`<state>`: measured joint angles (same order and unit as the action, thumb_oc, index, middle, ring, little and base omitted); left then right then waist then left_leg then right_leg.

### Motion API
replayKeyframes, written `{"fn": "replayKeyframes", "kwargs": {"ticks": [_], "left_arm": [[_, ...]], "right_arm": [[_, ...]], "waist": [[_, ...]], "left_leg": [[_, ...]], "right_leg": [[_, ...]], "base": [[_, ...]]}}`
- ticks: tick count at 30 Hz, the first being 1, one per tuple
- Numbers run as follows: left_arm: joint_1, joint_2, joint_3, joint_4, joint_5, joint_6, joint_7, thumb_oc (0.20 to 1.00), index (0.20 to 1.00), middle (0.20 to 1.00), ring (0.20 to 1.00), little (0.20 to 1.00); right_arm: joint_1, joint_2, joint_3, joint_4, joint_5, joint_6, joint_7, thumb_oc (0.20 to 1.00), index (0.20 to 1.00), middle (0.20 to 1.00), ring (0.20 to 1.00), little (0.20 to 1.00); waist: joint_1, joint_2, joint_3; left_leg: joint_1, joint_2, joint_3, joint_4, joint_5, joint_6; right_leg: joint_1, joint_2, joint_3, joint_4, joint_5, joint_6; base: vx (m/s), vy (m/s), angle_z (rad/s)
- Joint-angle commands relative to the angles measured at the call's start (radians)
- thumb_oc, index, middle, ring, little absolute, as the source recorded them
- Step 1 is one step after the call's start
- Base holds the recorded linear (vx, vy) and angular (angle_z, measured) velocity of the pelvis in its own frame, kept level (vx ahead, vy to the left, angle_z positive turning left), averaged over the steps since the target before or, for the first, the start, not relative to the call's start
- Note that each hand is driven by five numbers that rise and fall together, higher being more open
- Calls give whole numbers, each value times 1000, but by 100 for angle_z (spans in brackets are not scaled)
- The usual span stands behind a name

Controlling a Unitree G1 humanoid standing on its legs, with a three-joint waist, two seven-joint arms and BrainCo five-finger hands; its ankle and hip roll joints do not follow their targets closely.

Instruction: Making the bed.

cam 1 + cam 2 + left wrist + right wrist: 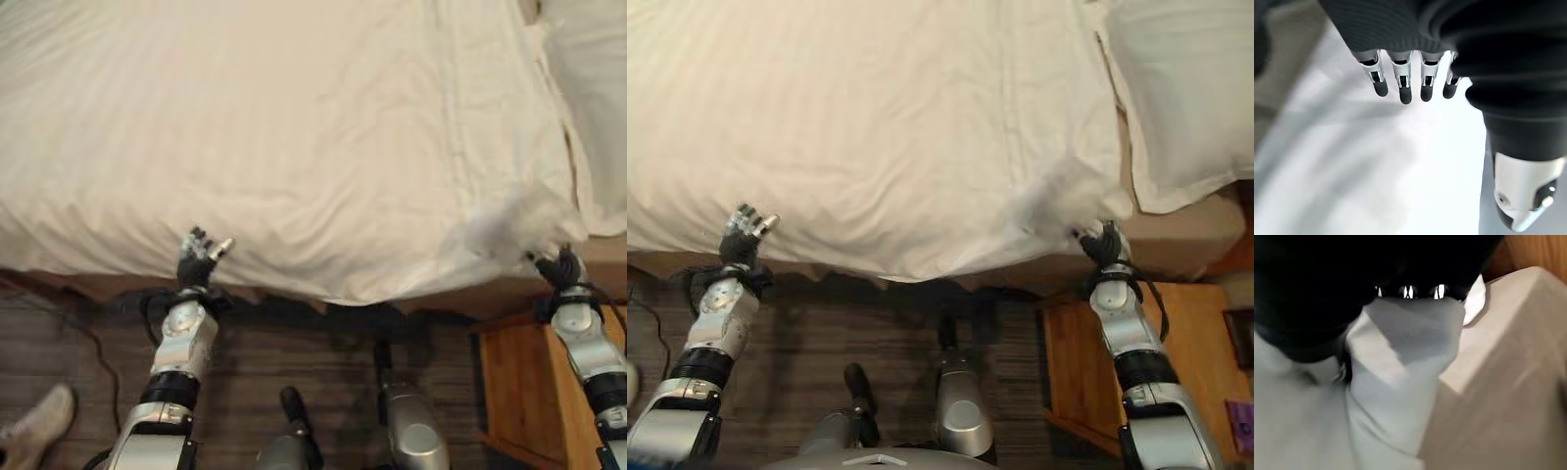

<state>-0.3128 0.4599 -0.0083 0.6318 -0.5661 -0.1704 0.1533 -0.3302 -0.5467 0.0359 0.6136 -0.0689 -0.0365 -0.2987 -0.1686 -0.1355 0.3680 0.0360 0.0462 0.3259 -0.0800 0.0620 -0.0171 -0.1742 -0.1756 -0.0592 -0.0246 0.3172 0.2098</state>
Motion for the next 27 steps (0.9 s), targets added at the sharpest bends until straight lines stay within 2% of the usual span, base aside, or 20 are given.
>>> {"fn": "replayKeyframes", "kwargs": {"ticks": [1, 2, 3, 4, 5, 10, 13, 17, 23, 27], "left_arm": [[55, 7, 54, 4, 38, -26, 30, 1000, 1000, 1000, 1000, 1000], [55, 8, 53, 4, 38, -26, 30, 1000, 1000, 1000, 1000, 1000], [83, -10, 68, 1, 21, -22, 17, 1000, 1000, 1000, 1000, 1000], [94, -22, 80, -6, 20, -20, 24, 1000, 1000, 1000, 1000, 1000], [142, -55, 96, -8, 19, -18, 34, 1000, 1000, 1000, 1000, 1000], [153, -82, 69, -3, 21, -14, 39, 1000, 1000, 1000, 1000, 1000], [154, -97, 47, -1, 13, -9, 34, 1000, 1000, 1000, 1000, 1000], [177, -112, 31, -21, 18, -9, 24, 1000, 1000, 1000, 1000, 1000], [205, -118, 32, -44, 32, -8, 15, 1000, 1000, 1000, 1000, 1000], [247, -106, 51, -67, 42, 5, -9, 1000, 1000, 1000, 1000, 1000]], "right_arm": [[107, 55, 49, 116, 31, 20, -16, 1000, 1000, 1000, 1000, 1000], [108, 56, 49, 116, 31, 19, -17, 1000, 1000, 1000, 1000, 1000], [154, 86, 22, 150, 37, 26, -14, 1000, 1000, 1000, 1000, 1000], [171, 104, 17, 168, 34, 31, -21, 1000, 1000, 1000, 1000, 1000], [223, 160, 35, 281, -9, 51, -32, 1000, 1000, 1000, 1000, 1000], [255, 189, 80, 468, -96, 101, -31, 1000, 1000, 1000, 1000, 1000], [272, 175, 77, 552, -122, 123, -43, 1000, 1000, 1000, 1000, 1000], [278, 128, 52, 583, -131, 133, -59, 1000, 1000, 1000, 1000, 1000], [270, 35, 51, 605, -229, 174, -70, 1000, 1000, 1000, 1000, 1000], [223, -87, 26, 670, -331, 232, -87, 1000, 1000, 1000, 1000, 1000]], "waist": [[47, 42, -13], [48, 42, -14], [54, 32, -28], [61, 32, -50], [74, 20, -79], [80, 23, -101], [73, 41, -106], [59, 63, -108], [58, 74, -119], [64, 79, -135]], "left_leg": [[40, 37, -56, 60, -162, 2], [39, 38, -55, 60, -160, 2], [39, 33, -59, 59, -160, -2], [34, 33, -45, 60, -161, -8], [9, 57, 5, 89, -160, -27], [-7, 92, 34, 81, -126, -52], [-1, 103, 35, 54, -97, -65], [8, 110, 29, 25, -75, -73], [22, 117, 23, 4, -60, -80], [32, 121, 14, -6, -57, -84]], "right_leg": [[50, -46, -35, 243, -295, -56], [52, -45, -35, 235, -290, -56], [86, -42, -26, 180, -310, -66], [106, -50, -32, 117, -309, -55], [143, -51, -47, -18, -274, -46], [157, -42, -44, -63, -275, -47], [162, -32, -49, -63, -289, -50], [168, -23, -57, -63, -301, -51], [182, -16, -71, -63, -309, -53], [198, -13, -85, -63, -313, -53]], "base": [[-147, -95, -29], [-94, -121, -5], [-35, -68, 11], [-107, -277, 11], [-97, -240, -9], [-68, -187, -69], [-42, -116, -10], [-32, -71, 1], [5, -41, 6], [23, -10, 5]]}}
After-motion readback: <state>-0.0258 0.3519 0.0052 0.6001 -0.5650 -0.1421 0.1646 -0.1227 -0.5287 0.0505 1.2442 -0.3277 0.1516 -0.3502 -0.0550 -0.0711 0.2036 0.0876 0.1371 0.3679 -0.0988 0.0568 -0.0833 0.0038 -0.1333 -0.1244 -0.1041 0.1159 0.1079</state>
